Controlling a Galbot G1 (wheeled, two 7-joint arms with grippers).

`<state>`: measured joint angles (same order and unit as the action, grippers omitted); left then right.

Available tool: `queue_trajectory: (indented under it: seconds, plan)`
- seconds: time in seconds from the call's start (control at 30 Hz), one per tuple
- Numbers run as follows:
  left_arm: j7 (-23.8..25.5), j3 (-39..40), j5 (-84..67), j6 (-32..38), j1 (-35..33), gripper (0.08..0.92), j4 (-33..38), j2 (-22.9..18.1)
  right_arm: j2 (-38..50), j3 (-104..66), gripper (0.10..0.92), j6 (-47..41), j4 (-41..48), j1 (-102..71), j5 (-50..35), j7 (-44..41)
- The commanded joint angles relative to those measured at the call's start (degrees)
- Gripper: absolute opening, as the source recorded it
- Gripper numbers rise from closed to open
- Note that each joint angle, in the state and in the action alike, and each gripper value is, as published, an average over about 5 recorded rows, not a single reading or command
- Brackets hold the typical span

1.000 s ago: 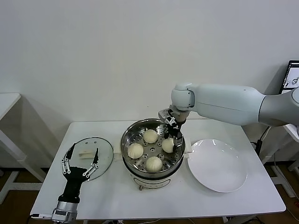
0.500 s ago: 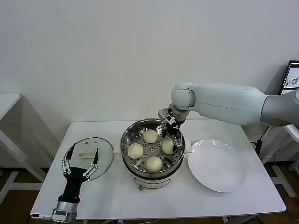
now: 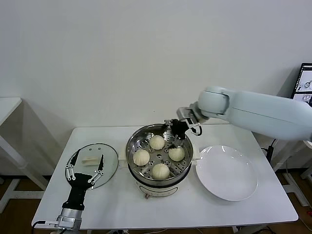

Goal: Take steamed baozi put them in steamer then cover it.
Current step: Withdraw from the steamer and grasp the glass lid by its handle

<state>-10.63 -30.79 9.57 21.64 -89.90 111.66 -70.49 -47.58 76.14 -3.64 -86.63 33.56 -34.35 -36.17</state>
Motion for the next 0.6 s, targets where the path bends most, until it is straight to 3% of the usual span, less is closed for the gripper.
queue_trajectory:
  seconds: [0.03,0.17,0.37,0.6]
  plan:
    - [-4.21,-0.08,9.21,-3.07,1.88,0.823,-1.50,0.25,12.50,-26.99,0.823,14.27,-4.77,-25.94,-2.61,50.11]
    - [-7.53,0.17,14.82,-6.17,3.07,0.823,-2.58,0.40,10.88,-46.18,0.823,16.50,-3.75,-43.98,0.12,56.89]
    - [-9.55,-1.59,24.83,-6.22,4.72,0.823,-6.38,1.11,5.36,-72.30,0.823,18.37,-1.82,-68.16,6.61,55.37]
    - [-7.63,-4.62,33.49,-7.55,5.18,0.823,-10.49,2.73,-5.09,-94.45,0.823,21.89,-0.65,-88.81,13.93,52.05]
